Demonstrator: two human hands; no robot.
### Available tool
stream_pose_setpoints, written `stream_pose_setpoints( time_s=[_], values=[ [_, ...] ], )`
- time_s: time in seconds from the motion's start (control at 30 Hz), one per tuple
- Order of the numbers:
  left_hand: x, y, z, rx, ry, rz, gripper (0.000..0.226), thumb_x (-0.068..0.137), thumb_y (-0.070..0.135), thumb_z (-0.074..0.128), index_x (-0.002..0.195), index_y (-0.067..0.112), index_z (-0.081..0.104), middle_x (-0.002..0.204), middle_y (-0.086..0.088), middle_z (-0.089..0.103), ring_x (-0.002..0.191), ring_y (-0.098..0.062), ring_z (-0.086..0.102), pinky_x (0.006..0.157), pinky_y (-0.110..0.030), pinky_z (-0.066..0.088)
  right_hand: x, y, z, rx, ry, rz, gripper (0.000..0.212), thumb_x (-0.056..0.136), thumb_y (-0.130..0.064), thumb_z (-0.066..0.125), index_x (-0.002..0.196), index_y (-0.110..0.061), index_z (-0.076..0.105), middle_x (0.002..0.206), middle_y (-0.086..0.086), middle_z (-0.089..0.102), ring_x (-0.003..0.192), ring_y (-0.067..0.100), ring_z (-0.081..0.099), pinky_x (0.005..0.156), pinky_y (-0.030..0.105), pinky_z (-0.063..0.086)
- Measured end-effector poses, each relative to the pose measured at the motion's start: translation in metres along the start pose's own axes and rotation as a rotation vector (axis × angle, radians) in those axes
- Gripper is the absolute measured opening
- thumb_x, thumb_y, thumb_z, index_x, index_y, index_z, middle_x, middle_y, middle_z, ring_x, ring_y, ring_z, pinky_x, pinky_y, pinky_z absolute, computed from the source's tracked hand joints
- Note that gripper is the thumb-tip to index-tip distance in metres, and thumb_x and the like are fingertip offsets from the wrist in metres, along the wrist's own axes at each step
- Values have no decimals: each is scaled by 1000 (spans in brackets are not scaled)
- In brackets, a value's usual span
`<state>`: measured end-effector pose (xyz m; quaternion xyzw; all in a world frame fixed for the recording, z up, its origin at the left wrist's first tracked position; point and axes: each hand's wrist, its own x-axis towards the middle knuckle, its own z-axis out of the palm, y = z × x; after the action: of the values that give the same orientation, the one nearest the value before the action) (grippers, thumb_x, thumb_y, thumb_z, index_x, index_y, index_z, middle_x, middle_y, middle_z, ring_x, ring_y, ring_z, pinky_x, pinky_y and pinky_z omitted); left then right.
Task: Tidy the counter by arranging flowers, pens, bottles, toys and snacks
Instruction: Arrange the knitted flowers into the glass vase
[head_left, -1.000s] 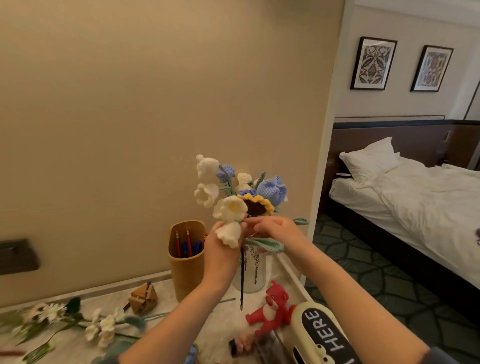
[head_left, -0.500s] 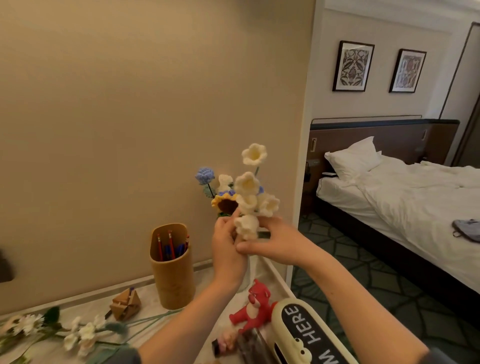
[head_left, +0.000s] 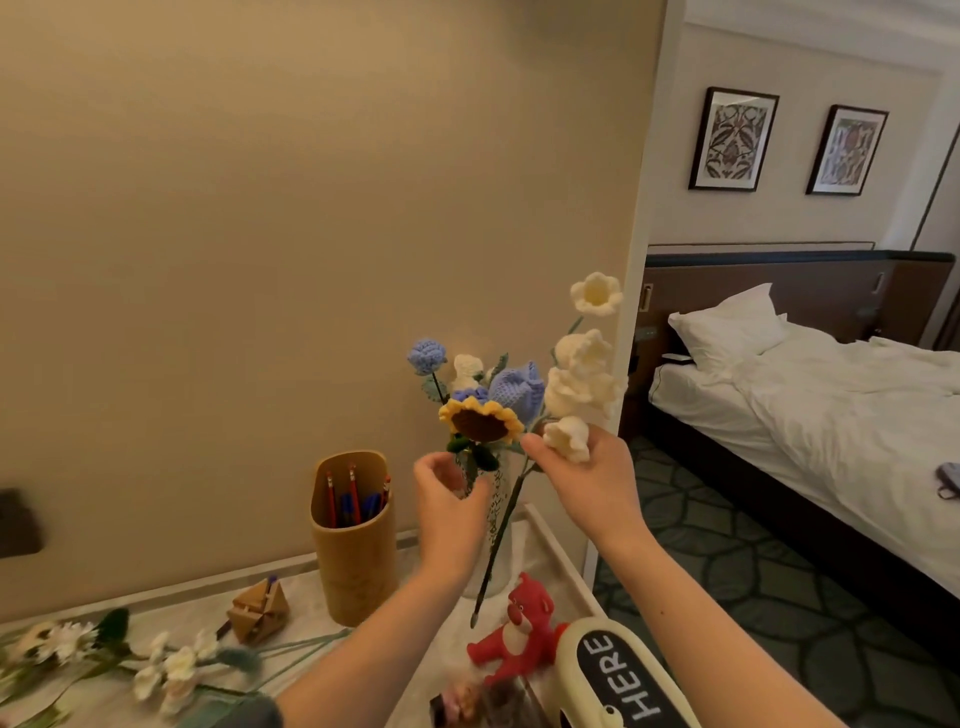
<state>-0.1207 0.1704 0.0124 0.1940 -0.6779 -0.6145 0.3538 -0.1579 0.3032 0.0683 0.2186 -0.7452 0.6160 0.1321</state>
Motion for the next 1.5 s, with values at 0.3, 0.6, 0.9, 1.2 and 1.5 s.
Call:
stream_pose_setpoints(
  time_s=[0.3,0.6,0.9,1.2,1.5],
  values=[
    [58,3,18,111,-64,-46,46,78,46,73,110,23,48,116,0,47,111,-24,51,96,-47,46,2,9,20,-28,-67,20,10,85,-32,67,82,-22,67,80,-6,72,80,6,67,75,39,56],
    [86,19,-3,-87,-336,57,31,96,18,56,125,29,55,115,12,63,106,-1,58,94,-26,45,19,8,43,2,47,-47,15,89,-35,68,98,-23,67,91,-10,69,88,2,64,73,24,50],
    [94,18,1,39,-322,90,27,86,16,69,111,22,59,104,3,66,96,-12,61,86,-34,49,48,0,46,-154,194,-231,9,93,-19,63,88,-13,67,75,-1,67,71,11,63,57,22,44],
    [103,32,1,-68,-237,76,26,92,28,62,117,29,54,99,19,60,100,-7,57,82,-21,43,69,-17,44,-277,316,-286,13,92,-12,60,81,-5,64,70,11,63,68,31,61,54,37,42],
    [104,45,-6,-153,-237,102,19,93,20,62,110,27,59,110,-3,69,104,-19,65,96,-46,51,79,-22,59,-490,132,-288,15,88,-24,58,102,-18,62,79,3,63,74,29,61,53,29,33]
  ],
)
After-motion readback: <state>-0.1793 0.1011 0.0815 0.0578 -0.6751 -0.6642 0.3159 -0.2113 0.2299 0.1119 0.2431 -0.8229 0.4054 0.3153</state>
